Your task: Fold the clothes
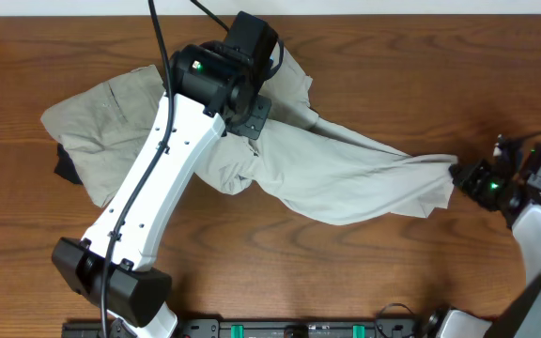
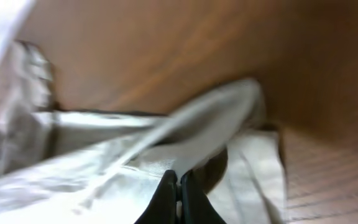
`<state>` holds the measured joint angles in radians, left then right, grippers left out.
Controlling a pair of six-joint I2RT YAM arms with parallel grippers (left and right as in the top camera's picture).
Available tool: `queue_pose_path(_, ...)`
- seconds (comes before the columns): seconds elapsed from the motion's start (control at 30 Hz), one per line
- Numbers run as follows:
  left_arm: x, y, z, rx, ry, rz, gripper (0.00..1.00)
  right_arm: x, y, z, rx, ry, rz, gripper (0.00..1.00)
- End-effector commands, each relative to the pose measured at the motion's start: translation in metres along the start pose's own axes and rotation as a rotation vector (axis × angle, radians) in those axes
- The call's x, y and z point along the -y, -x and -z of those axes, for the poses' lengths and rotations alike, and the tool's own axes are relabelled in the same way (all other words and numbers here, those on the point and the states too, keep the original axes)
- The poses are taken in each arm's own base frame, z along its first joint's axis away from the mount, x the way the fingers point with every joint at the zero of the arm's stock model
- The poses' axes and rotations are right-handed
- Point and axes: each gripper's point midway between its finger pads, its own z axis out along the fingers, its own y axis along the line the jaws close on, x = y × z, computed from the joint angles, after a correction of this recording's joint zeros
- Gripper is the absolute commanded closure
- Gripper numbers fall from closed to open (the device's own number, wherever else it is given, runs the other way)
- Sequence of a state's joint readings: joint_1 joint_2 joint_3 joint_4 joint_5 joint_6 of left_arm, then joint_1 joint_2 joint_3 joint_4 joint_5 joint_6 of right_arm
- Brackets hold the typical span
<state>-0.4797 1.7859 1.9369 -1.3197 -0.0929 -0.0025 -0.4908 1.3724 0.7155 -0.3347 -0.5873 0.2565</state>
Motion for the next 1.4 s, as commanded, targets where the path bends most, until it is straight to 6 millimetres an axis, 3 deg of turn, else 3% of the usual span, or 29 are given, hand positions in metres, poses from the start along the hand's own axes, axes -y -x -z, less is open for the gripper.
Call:
queue_pose_path(0.0, -0.005, -0.001, 0.004, 0.009, 0.017, -0.004, 0.94, -0.022, 0.017, 0.024, 0.083, 0.085, 0.015, 0.99)
queue_pose_path(0.13, -0.016, 0.002, 0.014, 0.040, 0.068, 0.003, 0.94, -0.034, 0.042, 0.049, 0.215, 0.105, 0.086, 0.99)
queue_pose_path(0.23, -0.030, 0.008, 0.035, 0.102, 0.131, 0.032, 0.94, -0.028, 0.058, 0.065, 0.271, 0.112, -0.032, 0.99)
queue_pose_path(0.47, -0.078, 0.012, 0.137, 0.389, 0.201, 0.208, 0.94, -0.041, 0.088, 0.108, 0.327, 0.234, -0.054, 0.99)
queue_pose_path(0.6, -0.094, 0.002, 0.199, 0.572, 0.198, 0.272, 0.94, -0.090, 0.100, 0.139, 0.364, 0.438, 0.215, 0.99)
queue_pose_path(0.7, -0.088, -0.005, 0.226, 0.655, 0.143, 0.270, 0.94, -0.105, 0.110, 0.152, 0.375, 0.476, 0.198, 0.99)
queue_pose_path(0.77, -0.087, -0.010, 0.229, 0.656, 0.133, 0.266, 0.94, -0.113, 0.111, 0.157, 0.356, 0.510, 0.157, 0.99)
queue_pose_path(0.83, -0.086, -0.015, 0.226, 0.634, 0.134, 0.262, 0.94, -0.130, 0.105, 0.166, 0.351, 0.587, 0.280, 0.99)
queue_pose_path(0.87, -0.085, -0.016, 0.221, 0.612, 0.134, 0.257, 0.94, -0.129, 0.106, 0.166, 0.357, 0.581, 0.289, 0.98)
queue_pose_path(0.93, -0.081, -0.017, 0.210, 0.564, 0.122, 0.234, 0.94, -0.121, 0.104, 0.160, 0.313, 0.565, 0.134, 0.99)
queue_pose_path(1.03, -0.072, -0.013, 0.192, 0.498, 0.090, 0.211, 0.94, -0.151, 0.081, 0.169, 0.250, 0.725, 0.344, 0.98)
queue_pose_path(1.17, -0.057, 0.000, 0.166, 0.433, 0.020, 0.176, 0.93, -0.110, 0.084, 0.135, 0.199, 0.507, -0.042, 0.98)
queue_pose_path(1.3, -0.051, 0.007, 0.147, 0.382, 0.006, 0.163, 0.94, -0.053, 0.058, 0.103, 0.127, 0.179, -0.280, 0.98)
queue_pose_path(1.37, -0.049, 0.009, 0.144, 0.376, 0.005, 0.160, 0.94, -0.027, 0.045, 0.094, 0.103, 0.020, -0.300, 0.99)
